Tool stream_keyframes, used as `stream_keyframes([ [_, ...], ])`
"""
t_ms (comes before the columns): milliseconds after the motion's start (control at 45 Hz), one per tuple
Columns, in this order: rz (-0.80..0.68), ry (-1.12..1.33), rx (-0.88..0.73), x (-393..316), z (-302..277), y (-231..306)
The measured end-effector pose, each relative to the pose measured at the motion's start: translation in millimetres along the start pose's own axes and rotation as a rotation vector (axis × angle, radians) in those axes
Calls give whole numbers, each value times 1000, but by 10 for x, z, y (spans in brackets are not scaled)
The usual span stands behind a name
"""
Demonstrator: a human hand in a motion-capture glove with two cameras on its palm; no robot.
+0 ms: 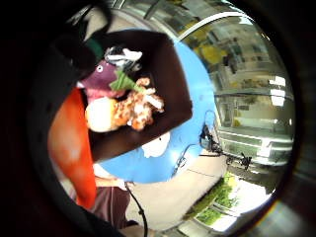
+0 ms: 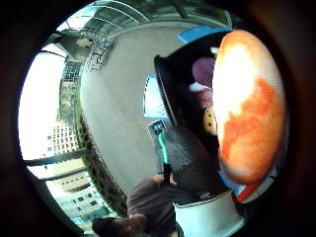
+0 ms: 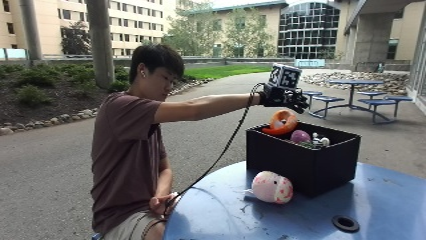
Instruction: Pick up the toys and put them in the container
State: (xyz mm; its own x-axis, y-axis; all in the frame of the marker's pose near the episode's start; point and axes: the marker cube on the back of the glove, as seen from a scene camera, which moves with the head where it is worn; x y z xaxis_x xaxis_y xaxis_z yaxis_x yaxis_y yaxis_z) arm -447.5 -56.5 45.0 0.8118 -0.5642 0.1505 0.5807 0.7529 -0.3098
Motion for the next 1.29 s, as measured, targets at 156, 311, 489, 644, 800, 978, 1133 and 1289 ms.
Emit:
stream_keyframes([
  [156,46,-77,-8,288,2,106],
  [311,69,-146,29,1015,-122,504],
  [489,150,-75,48,1760,-128,1003],
  [644,210,-46,50,2261,-9,1336],
  [800,221,50,-14,2548,499,1437],
  [978,293,52,-45,2622,1396,1222],
  [1133,231,-82,-170,2484,2215,1048],
  [1289,241,59,27,2370,2423,848],
])
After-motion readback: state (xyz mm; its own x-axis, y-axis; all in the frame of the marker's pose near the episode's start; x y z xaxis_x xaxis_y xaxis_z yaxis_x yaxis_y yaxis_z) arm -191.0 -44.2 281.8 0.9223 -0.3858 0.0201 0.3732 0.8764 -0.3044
